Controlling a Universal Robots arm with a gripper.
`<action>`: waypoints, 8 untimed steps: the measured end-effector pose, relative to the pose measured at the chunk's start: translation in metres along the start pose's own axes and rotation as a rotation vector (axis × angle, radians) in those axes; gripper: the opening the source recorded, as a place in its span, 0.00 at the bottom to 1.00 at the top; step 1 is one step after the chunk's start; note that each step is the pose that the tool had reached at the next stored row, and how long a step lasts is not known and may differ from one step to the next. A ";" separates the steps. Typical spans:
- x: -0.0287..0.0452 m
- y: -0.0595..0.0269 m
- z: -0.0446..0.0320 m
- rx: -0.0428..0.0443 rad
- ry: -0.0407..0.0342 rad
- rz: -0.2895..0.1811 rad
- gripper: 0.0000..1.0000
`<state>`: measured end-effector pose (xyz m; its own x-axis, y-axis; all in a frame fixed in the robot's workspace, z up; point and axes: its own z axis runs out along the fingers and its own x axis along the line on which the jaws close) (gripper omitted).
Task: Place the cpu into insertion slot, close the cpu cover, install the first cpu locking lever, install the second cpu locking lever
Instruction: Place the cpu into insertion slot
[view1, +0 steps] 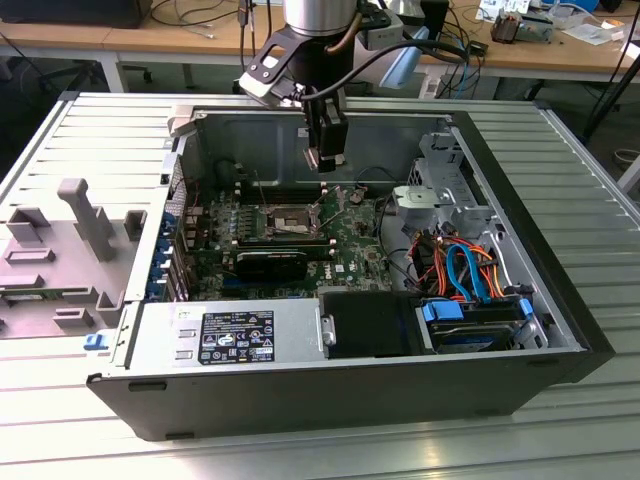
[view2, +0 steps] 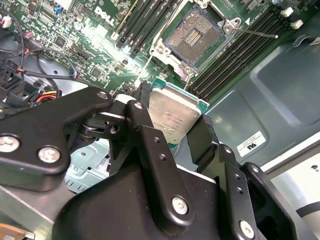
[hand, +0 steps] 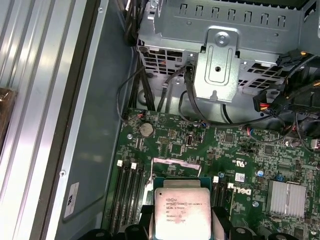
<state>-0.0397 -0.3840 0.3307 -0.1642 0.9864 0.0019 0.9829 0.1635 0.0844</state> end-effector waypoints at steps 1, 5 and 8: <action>0.0000 0.0000 0.0000 0.0000 -0.0002 0.001 0.54; 0.0000 0.0000 0.0000 0.0001 -0.0011 0.006 0.54; 0.0000 0.0000 0.0000 0.0002 -0.0017 0.010 0.54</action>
<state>-0.0397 -0.3840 0.3307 -0.1545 0.9880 0.0010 0.9845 0.1539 0.0842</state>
